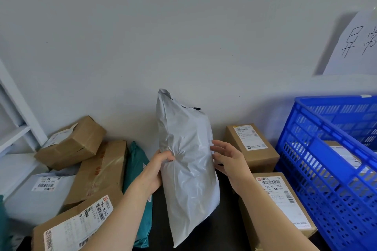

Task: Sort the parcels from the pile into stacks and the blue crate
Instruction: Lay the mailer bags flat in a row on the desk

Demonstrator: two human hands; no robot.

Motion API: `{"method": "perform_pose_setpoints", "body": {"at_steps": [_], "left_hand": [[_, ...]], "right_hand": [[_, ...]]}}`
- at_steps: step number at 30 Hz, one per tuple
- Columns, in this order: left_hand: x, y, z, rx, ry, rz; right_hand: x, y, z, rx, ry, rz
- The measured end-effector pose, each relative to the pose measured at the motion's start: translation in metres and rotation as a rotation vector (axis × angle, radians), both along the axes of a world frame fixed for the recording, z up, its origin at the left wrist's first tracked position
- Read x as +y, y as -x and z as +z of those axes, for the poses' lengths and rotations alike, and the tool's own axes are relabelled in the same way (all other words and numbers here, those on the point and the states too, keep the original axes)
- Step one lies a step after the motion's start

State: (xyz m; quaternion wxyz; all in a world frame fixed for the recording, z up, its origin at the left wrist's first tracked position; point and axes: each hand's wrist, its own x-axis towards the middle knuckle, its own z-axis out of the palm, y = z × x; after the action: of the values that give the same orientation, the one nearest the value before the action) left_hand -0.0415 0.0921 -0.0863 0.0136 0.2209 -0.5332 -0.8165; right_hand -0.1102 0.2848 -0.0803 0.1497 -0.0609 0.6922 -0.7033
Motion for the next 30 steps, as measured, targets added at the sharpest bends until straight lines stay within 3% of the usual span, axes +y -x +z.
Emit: {"method": "perform_pose_setpoints", "body": {"at_steps": [3,8,12,16,22,26,30], "left_hand": [[-0.004,-0.002,-0.006,-0.007,-0.022,0.008],[-0.002,-0.009,-0.004,-0.003,-0.062,-0.023],[-0.001,-0.010,0.000,-0.025,-0.109,-0.012],[0.001,-0.005,0.004,-0.048,-0.053,0.057],[-0.001,-0.001,0.007,0.008,0.167,0.206],[-0.001,0.000,0.007,0.003,0.047,0.223],[-0.008,0.001,0.002,0.119,0.019,0.082]], "right_hand": [[0.000,0.003,0.001,0.026,-0.021,-0.021],[0.004,0.012,-0.003,0.121,-0.310,-0.063],[0.011,0.018,-0.004,-0.083,-0.118,0.137],[0.012,0.021,-0.009,-0.080,0.024,0.177],[0.008,0.018,-0.014,-0.042,0.021,0.158],[0.007,0.017,-0.014,-0.049,0.012,0.146],[0.007,0.017,-0.013,-0.058,0.034,0.132]]}}
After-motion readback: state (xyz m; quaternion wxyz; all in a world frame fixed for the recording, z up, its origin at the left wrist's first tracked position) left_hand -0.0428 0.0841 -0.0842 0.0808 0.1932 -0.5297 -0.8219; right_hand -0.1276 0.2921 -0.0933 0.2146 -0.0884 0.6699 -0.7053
